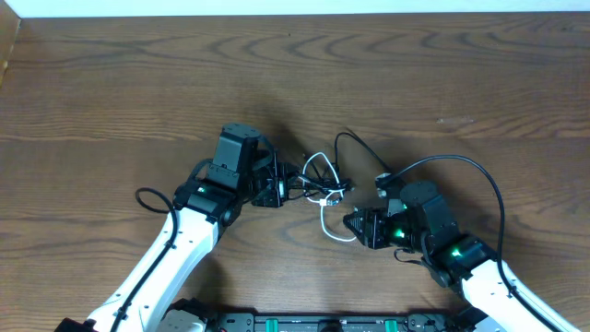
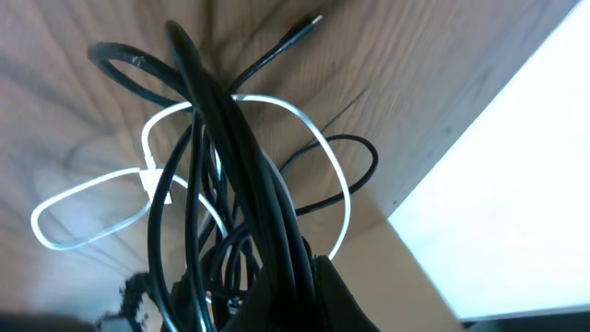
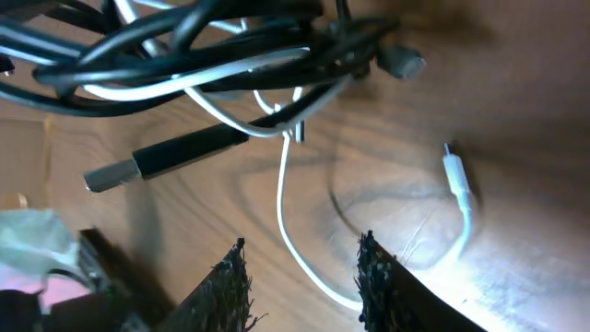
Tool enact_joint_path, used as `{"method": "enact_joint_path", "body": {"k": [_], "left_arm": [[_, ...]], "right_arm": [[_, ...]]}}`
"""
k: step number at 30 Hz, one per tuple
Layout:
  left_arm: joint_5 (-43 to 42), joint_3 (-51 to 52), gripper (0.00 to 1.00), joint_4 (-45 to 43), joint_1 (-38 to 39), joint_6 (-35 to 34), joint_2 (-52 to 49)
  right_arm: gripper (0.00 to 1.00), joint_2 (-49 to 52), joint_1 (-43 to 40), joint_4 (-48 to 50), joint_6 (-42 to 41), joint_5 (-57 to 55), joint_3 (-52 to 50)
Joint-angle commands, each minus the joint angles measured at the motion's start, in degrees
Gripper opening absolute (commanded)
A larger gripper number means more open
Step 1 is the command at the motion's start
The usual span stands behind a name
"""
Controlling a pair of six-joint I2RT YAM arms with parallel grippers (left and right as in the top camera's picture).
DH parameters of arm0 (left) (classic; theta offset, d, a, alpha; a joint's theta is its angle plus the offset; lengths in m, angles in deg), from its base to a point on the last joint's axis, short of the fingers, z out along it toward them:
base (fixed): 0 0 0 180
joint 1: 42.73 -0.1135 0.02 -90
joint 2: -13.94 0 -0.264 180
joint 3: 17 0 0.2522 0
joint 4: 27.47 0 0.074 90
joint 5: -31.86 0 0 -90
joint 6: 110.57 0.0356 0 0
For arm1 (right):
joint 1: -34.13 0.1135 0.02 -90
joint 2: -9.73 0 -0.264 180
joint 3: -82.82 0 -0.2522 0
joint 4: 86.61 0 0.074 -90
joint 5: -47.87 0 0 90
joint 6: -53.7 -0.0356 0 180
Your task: Untangle cables
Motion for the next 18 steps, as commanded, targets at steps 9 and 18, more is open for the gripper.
{"method": "enact_joint_path", "body": {"k": [9, 18], "left_arm": [[-1.9, -0.9, 0.07, 0.2, -0.3, -5.8, -0.3], [-1.9, -0.9, 0.08, 2.4, -0.3, -4.0, -0.3]], "right_arm": [[0.26, 0.1, -0.2, 9.7, 2.9, -3.1, 0.5], [0.27, 0.1, -0.1, 12.6, -2.2, -7.0, 0.5]]}}
